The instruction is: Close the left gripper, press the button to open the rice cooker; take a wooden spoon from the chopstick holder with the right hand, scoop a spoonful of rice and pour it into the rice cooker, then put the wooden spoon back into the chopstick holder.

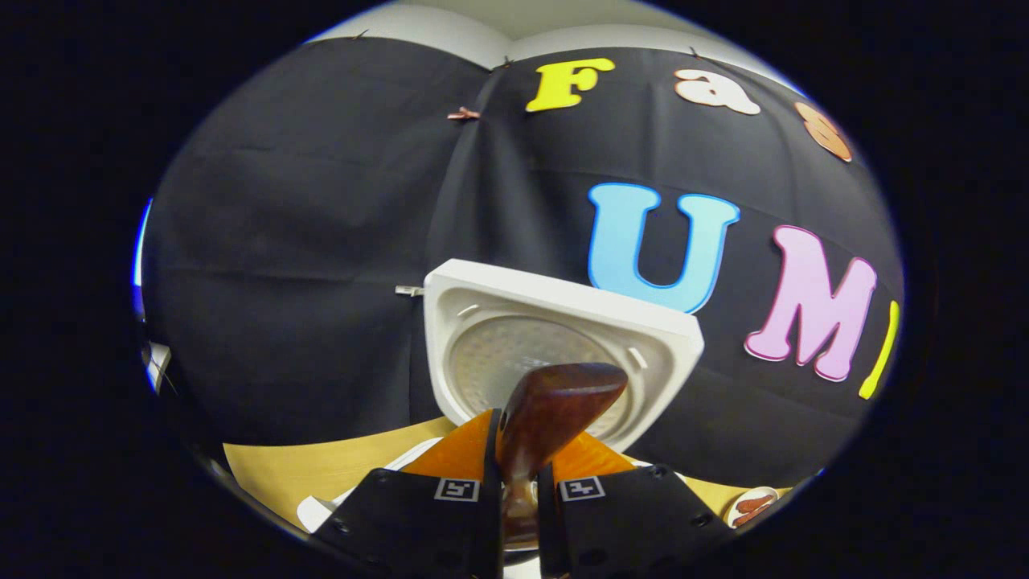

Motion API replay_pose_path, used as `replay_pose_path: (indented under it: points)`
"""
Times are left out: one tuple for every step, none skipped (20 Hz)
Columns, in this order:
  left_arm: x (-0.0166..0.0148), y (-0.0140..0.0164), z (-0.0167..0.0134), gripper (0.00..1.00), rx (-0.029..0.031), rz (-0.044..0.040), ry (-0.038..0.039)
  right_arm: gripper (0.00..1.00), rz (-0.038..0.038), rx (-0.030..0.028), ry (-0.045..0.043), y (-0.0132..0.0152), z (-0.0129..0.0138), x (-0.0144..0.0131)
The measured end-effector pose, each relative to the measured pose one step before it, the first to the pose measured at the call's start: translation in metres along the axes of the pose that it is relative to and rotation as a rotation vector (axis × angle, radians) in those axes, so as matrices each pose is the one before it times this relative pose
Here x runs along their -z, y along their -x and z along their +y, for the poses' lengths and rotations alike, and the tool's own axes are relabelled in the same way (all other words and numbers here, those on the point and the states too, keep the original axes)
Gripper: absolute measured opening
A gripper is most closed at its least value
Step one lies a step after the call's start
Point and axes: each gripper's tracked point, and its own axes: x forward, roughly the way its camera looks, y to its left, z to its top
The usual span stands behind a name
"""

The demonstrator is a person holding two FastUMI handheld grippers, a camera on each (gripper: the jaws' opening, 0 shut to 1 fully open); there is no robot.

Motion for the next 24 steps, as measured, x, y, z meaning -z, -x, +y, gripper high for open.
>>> replay_pose_path:
  points:
    - [-0.00015, 0.00106, -0.00438, 0.96, 0.00669, -0.00142, -0.00439, 0.21, -0.01681, 0.01975, -0.0178, 0.01402, -0.01565, -0.0066]
    - [-0.00089, 0.00048, -0.00513, 0.96, 0.00961, -0.00195, -0.00016, 0.21, -0.0155, 0.02075, -0.02152, 0.01362, -0.01538, -0.00581]
    - [-0.00158, -0.00019, -0.00673, 0.96, 0.01218, -0.00241, 0.00133, 0.21, -0.0156, 0.0245, -0.0202, 0.01504, -0.01866, -0.0074]
    - [0.00024, -0.00049, -0.00711, 0.96, 0.01114, -0.00035, -0.00061, 0.17, -0.01496, 0.02601, -0.02386, 0.01597, -0.01909, -0.00879]
    - [-0.00008, -0.00201, -0.00713, 0.96, 0.00936, 0.00174, -0.00369, 0.21, -0.01451, 0.02974, -0.02519, 0.01515, -0.02038, -0.00955]
    - [0.00027, -0.00262, -0.00793, 0.96, 0.01026, 0.00142, -0.00561, 0.21, -0.01369, 0.02941, -0.02864, 0.01615, -0.02114, -0.00844]
    - [0.0, -0.00229, -0.00748, 0.96, 0.00817, 0.00079, -0.00823, 0.21, -0.01043, 0.03078, -0.02334, 0.01505, -0.02283, -0.00746]
    - [0.00064, -0.00244, -0.00743, 0.96, 0.00882, -0.00055, -0.00817, 0.21, -0.00434, 0.03025, -0.01577, 0.0131, -0.0217, -0.0039]
    - [-0.001, -0.00284, -0.00806, 0.96, 0.00803, 0.00198, -0.00845, 0.21, -0.00216, 0.02931, -0.01617, 0.01257, -0.0231, -0.00362]
    - [0.00023, -0.00278, -0.00681, 0.96, 0.00666, 0.00213, -0.00846, 0.21, -0.00194, 0.03133, -0.01302, 0.0096, -0.02227, -0.00077]
    - [0.00043, -0.0029, -0.00825, 0.96, 0.00649, 0.00299, -0.00821, 0.21, 0.00346, 0.03034, -0.01059, 0.011, -0.02455, 0.0]
    - [-0.00002, -0.00243, -0.00662, 0.96, 0.00394, 0.00258, -0.00639, 0.21, 0.00307, 0.02734, -0.00377, 0.00844, -0.01959, 0.0009]
    - [-0.00108, -0.00222, -0.00796, 0.96, 0.00437, 0.00168, -0.00692, 0.21, 0.00805, 0.02967, -0.00159, 0.00872, -0.02274, 0.00289]
    - [-0.00078, -0.00206, -0.00715, 0.96, 0.00255, 0.00156, -0.00742, 0.21, 0.01038, 0.02738, -0.0062, 0.00601, -0.0218, 0.00436]
    - [0.00052, -0.00268, -0.00819, 0.96, 0.00073, 0.00283, -0.00841, 0.21, 0.01326, 0.02832, -0.00991, 0.00726, -0.0242, 0.00769]
    - [0.00011, -0.00198, -0.00625, 0.95, 0.00062, 0.00366, -0.006, 0.21, 0.00823, 0.02171, -0.01131, 0.00433, -0.01755, 0.00397]
    - [-0.00031, -0.00212, -0.0063, 0.96, -0.00121, 0.00323, -0.00618, 0.21, 0.00589, 0.02423, -0.01109, 0.00337, -0.02005, 0.00448]
    - [-0.00133, -0.00126, -0.00429, 0.96, -0.00148, 0.00073, -0.00552, 0.21, 0.00833, 0.02426, -0.00968, 0.00248, -0.01898, 0.00484]
    - [-0.00159, -0.00098, -0.00413, 0.96, -0.00434, 0.00219, -0.00414, 0.21, 0.01106, 0.02145, -0.01135, 0.0019, -0.0181, 0.00634]
    - [0.00062, -0.00219, -0.00367, 0.96, -0.00493, 0.00312, -0.0039, 0.21, 0.01459, 0.01886, -0.01063, 0.00086, -0.01524, 0.00915]
    - [-0.00086, -0.00169, -0.00348, 0.96, -0.00591, 0.00453, -0.00358, 0.21, 0.01208, 0.0179, -0.00815, 0.00105, -0.01475, 0.00793]
    - [-0.00047, -0.00209, -0.00299, 0.95, -0.01188, 0.0034, -0.00439, 0.21, 0.01188, 0.01779, -0.00395, 0.00005, -0.01494, 0.00897]
    - [-0.00186, -0.00037, -0.00119, 0.95, -0.01059, 0.00041, -0.00399, 0.21, 0.00886, 0.01304, -0.00218, 0.00058, -0.01196, 0.00752]
    - [-0.00105, -0.00112, -0.00093, 0.96, -0.01218, 0.0001, -0.0038, 0.21, 0.01238, 0.01454, -0.00457, 0.00171, -0.0124, 0.00926]
